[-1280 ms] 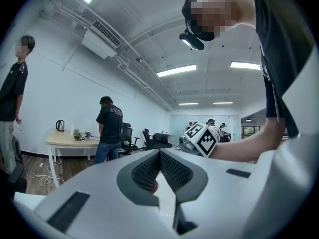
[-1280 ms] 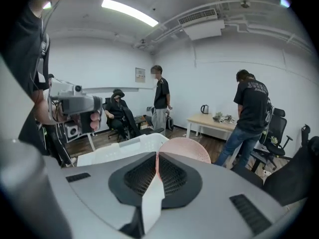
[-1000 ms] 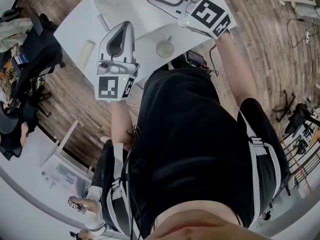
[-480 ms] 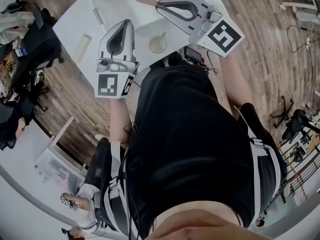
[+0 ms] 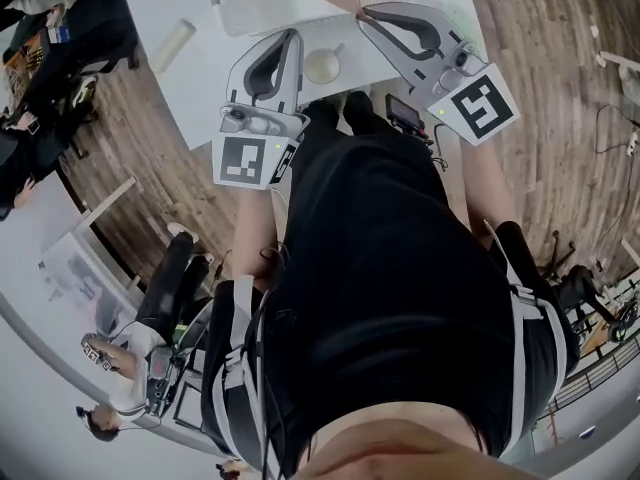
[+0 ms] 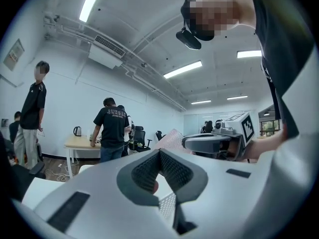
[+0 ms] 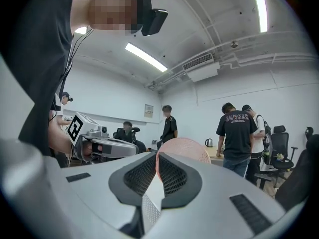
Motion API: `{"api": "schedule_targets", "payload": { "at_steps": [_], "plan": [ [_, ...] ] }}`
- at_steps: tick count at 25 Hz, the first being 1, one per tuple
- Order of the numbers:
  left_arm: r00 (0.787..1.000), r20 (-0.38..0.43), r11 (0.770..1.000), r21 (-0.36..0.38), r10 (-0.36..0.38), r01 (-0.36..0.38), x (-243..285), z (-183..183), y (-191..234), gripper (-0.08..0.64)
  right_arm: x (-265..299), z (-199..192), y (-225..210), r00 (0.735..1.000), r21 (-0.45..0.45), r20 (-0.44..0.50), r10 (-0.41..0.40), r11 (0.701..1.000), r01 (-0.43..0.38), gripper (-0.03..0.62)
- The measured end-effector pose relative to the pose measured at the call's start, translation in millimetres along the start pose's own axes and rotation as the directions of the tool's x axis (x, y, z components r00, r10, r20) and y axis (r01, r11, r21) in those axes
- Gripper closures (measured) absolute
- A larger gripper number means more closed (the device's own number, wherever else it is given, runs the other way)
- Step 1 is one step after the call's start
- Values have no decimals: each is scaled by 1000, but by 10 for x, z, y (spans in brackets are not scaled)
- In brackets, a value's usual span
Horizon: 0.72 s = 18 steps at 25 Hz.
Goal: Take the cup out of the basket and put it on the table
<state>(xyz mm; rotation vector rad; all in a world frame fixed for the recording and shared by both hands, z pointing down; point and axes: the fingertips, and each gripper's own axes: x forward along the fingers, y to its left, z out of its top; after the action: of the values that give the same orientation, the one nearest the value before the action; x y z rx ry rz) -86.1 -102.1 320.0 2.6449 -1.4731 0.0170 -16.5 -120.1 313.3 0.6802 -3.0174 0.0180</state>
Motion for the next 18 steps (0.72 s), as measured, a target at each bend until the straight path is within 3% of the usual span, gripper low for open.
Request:
{"api": "schedule_targets", "payload": {
  "at_steps": [6,18],
  "plan": [
    [999,11,999,4,41,-41,-291,-33,-178,543,-112,18,264,999,-31,25,41,999,-40,566],
    [998,51,999,20,33,-34,-1151,-60,-755,541,-615,30,1228,1000,-73,-8,18,997,-18,566]
  ]
}}
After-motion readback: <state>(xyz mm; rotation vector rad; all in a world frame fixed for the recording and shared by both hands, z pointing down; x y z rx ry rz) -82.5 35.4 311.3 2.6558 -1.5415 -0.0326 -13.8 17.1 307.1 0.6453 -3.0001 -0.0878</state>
